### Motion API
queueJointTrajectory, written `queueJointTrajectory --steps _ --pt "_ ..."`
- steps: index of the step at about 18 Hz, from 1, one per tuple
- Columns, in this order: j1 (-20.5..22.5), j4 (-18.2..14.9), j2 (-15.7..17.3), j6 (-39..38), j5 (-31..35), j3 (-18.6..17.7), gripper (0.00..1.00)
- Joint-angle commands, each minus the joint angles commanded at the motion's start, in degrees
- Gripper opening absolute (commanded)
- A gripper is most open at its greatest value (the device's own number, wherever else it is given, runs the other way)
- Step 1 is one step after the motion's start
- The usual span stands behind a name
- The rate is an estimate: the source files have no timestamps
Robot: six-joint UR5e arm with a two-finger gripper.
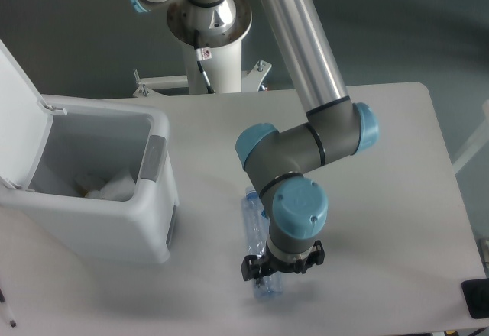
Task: Place the trash in the trash can
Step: 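Close the gripper around the bottle's middle, then lift the bottle and carry it over the trash bin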
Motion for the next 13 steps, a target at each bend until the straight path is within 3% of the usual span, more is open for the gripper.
queueJointTrajectory --steps 5,6,10,13 --pt "-0.3 0.1 -1.1 0.0 1.3 -0.1 1.00" --pt "-0.4 0.1 -1.2 -0.1 1.7 -0.1 0.95" --pt "-0.5 0.2 -1.4 -0.3 1.7 -0.1 0.66" --pt "-1.1 0.1 -1.3 -0.4 1.7 -0.1 0.37"
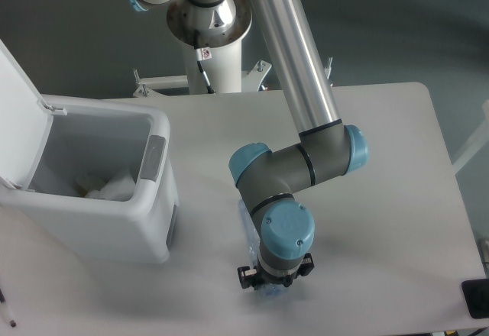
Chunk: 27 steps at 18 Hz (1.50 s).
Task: Place the trash in the trash can
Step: 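Lift the bottle and carry it over the trash bin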
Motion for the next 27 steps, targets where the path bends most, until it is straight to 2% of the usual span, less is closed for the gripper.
queueJointTrajectory --steps 2,4,9,12,14,16,17,18,23,27 --pt "-0.3 0.0 0.4 0.0 0.0 -0.1 0.27" --pt "-0.4 0.3 1.7 -0.1 -0.3 0.0 0.26" --pt "0.1 1.9 9.0 -2.1 -2.4 1.7 0.26" --pt "1.7 5.3 14.0 -3.2 -9.5 2.8 0.27" --pt "3.0 7.1 16.9 -4.3 -17.0 3.8 0.27" --pt "4.5 7.6 19.5 -6.1 -25.2 5.6 0.27" --pt "5.3 7.8 20.6 -6.5 -31.0 7.3 0.30" --pt "5.4 7.8 21.4 -6.9 -33.7 7.7 0.34" --pt "5.2 9.4 24.6 -7.2 -42.8 7.7 0.33" --pt "2.4 9.6 27.9 -7.8 -45.0 4.8 0.33"
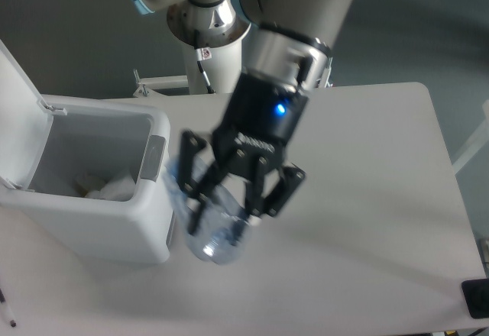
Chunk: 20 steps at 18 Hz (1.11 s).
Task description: Place the trash in the trash can
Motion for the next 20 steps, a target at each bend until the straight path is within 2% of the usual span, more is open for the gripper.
queueJointTrajectory --steps 2,6,8,9,10,12,16,20 --pt "-2.8 0.5 0.4 0.2 0.1 -2.2 0.33" --pt "-5.9 6.1 1.5 1.0 0.4 -8.4 0.33" --pt "-7.7 6.3 2.3 2.7 0.6 -10.4 0.35" --pt "-7.8 6.4 2.8 4.5 0.6 -11.4 0.44" --pt "-7.8 6.5 3.2 6.8 0.6 -12.0 0.69" --pt "-7.8 6.5 3.8 8.4 0.5 -12.7 1.00" --pt "-7.8 6.5 5.3 8.6 0.5 -14.3 1.00" --pt "-6.3 6.3 5.3 8.6 0.7 -14.7 1.00"
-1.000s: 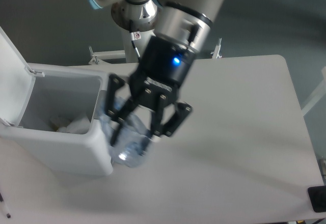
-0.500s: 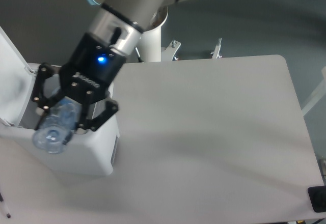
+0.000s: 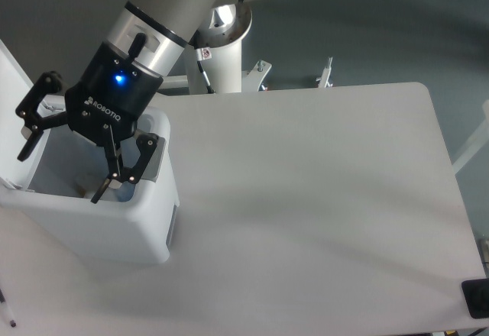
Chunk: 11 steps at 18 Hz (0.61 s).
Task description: Place the trash in the trash can
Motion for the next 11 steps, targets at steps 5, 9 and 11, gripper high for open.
queueJointTrajectory --steps 5,9,11 --pt "9.1 -0.6 -1.4 0.1 7.8 -0.3 1.00" --pt "17.1 -1.8 -4.2 4.2 15.5 -1.7 1.00" --pt "20.4 -2.0 -4.4 10.5 18.6 -4.6 1.00"
